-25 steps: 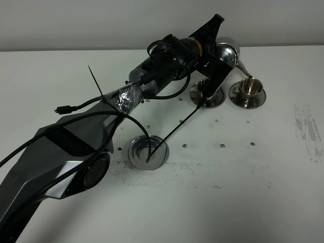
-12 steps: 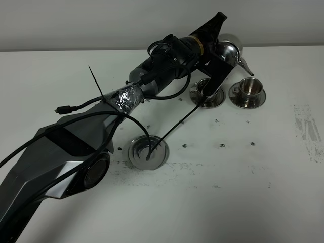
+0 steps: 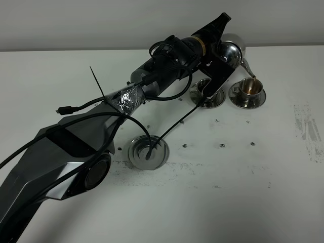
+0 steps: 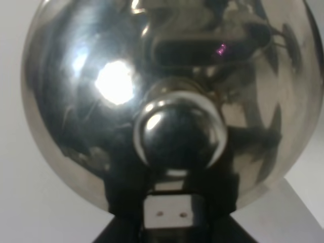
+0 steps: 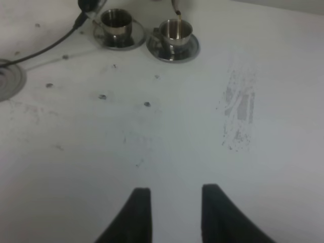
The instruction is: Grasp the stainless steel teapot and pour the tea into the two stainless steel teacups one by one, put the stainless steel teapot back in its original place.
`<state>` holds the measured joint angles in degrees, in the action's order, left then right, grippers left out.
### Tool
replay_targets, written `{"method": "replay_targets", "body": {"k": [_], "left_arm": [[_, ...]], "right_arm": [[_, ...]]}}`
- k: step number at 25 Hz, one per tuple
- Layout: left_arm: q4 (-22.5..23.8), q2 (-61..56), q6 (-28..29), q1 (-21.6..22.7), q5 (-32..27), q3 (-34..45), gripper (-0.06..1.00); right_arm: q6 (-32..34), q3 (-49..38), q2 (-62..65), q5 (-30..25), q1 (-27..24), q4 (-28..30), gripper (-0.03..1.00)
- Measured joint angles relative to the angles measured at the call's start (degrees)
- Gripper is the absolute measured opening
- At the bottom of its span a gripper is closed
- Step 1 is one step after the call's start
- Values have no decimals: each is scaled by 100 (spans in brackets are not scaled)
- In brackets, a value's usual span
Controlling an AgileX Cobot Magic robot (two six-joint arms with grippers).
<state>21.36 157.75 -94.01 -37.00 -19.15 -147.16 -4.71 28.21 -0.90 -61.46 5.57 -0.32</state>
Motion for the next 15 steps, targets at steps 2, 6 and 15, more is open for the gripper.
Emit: {"method": "replay_targets", "body": {"k": [2,6,15], "left_arm": [[0,0,-39,-8,21,0,18],[0,0,-63,-8,27,0,18],[89,0,-63,-8,27,0,18]], "right_arm": [[0,0,0,0,0,0,23],[0,0,0,0,0,0,23],[0,0,0,0,0,0,23]]}}
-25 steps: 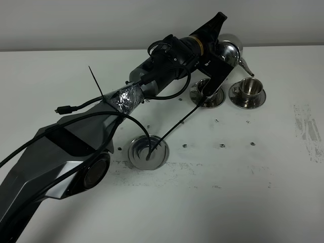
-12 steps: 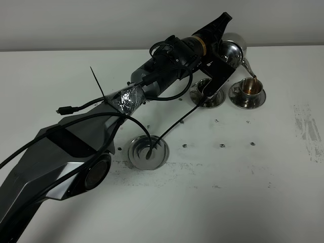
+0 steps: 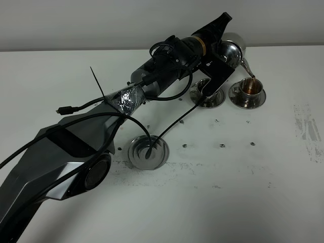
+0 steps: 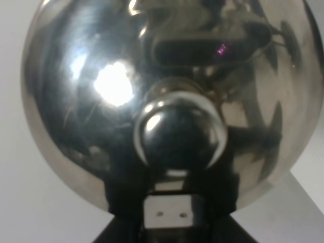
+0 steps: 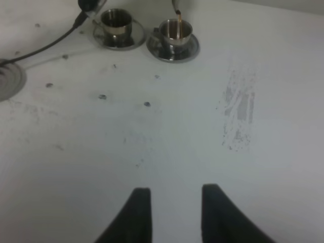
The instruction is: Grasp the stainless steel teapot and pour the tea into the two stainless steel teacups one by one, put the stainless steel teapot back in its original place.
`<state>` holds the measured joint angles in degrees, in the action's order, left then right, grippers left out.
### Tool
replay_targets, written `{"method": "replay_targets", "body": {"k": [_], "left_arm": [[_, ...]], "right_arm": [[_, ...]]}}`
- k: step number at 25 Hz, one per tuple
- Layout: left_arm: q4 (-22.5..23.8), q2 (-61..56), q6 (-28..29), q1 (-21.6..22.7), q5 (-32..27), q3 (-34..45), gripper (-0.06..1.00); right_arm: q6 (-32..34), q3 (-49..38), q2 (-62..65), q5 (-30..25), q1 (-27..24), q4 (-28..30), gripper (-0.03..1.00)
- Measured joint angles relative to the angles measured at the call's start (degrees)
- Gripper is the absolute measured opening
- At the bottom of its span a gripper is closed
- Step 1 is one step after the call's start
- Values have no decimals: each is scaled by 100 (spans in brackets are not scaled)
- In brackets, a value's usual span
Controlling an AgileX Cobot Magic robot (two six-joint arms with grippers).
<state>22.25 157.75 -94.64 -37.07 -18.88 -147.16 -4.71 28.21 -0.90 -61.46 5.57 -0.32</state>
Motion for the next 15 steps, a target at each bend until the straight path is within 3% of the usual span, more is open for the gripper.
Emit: {"method": "replay_targets", "body": {"k": [15], "left_arm": [[60,0,-102,0,30,0,18]], "right_arm": [[0,0,0,0,0,0,23]]}}
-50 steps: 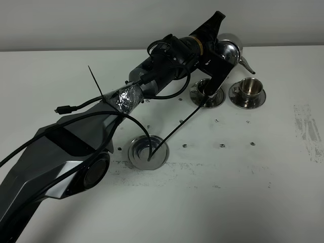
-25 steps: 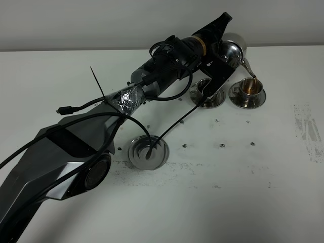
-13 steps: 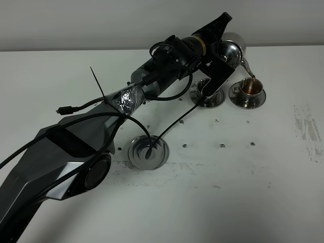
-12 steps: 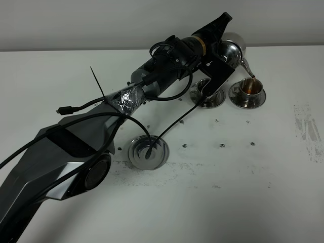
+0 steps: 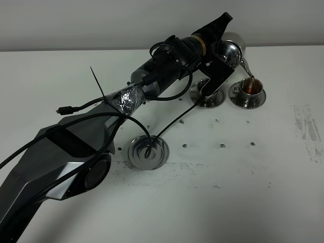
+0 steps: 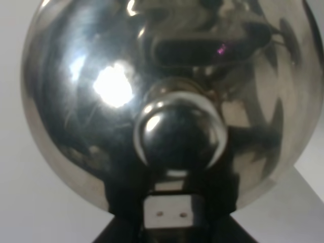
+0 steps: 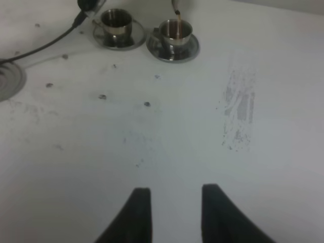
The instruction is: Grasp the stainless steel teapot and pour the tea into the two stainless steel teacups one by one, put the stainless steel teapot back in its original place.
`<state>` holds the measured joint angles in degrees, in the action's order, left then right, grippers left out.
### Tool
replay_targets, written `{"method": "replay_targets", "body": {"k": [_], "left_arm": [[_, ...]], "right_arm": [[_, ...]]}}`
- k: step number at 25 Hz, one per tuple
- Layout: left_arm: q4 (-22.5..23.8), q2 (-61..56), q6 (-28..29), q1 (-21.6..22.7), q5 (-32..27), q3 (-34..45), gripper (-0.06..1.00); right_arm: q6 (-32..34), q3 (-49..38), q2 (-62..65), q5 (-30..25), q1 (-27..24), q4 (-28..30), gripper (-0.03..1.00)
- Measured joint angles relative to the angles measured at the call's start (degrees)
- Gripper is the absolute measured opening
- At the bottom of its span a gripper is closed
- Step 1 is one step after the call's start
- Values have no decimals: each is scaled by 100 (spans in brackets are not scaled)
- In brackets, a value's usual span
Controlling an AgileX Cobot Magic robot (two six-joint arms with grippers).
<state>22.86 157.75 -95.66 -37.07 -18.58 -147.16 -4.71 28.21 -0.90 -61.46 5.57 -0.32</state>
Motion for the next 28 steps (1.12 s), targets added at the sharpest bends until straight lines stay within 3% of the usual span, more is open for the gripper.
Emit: {"method": "replay_targets", "body": {"k": [28], "left_arm": [[-16,0,-19,0,10,2,18]], "right_arm": [[0,0,0,0,0,0,23]]}}
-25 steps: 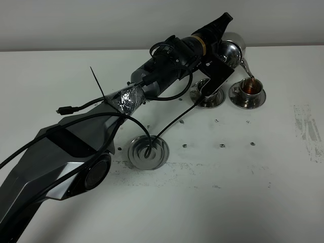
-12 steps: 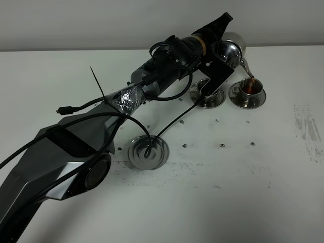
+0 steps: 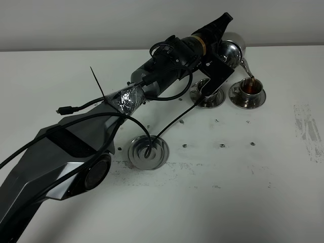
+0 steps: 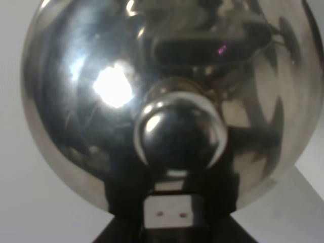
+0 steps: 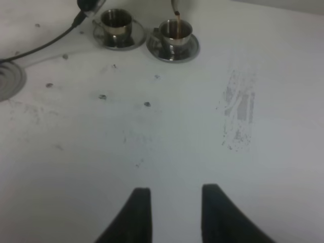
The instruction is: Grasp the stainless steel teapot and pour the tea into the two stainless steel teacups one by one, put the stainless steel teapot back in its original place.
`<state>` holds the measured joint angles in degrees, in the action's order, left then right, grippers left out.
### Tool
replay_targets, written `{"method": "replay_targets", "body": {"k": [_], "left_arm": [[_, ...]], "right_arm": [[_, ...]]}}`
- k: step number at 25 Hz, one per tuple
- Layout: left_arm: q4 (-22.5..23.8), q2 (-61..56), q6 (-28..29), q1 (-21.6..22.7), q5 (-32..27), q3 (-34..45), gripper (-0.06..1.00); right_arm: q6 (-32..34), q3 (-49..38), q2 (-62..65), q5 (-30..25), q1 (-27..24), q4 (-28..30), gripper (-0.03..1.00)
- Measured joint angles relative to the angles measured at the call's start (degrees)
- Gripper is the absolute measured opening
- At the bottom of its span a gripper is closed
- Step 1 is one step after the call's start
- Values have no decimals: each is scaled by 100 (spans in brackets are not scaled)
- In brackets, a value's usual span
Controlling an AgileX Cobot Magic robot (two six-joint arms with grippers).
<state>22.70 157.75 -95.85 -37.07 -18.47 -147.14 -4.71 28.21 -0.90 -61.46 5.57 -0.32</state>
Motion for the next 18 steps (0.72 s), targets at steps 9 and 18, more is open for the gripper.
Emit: {"method": "replay_targets", "body": {"k": [9,18], "left_arm": [[0,0,0,0,0,0,18],[5,0,-1,0,0,0,18]], "right_arm": [[0,0,0,0,0,0,23],[0,0,0,0,0,0,23]]}}
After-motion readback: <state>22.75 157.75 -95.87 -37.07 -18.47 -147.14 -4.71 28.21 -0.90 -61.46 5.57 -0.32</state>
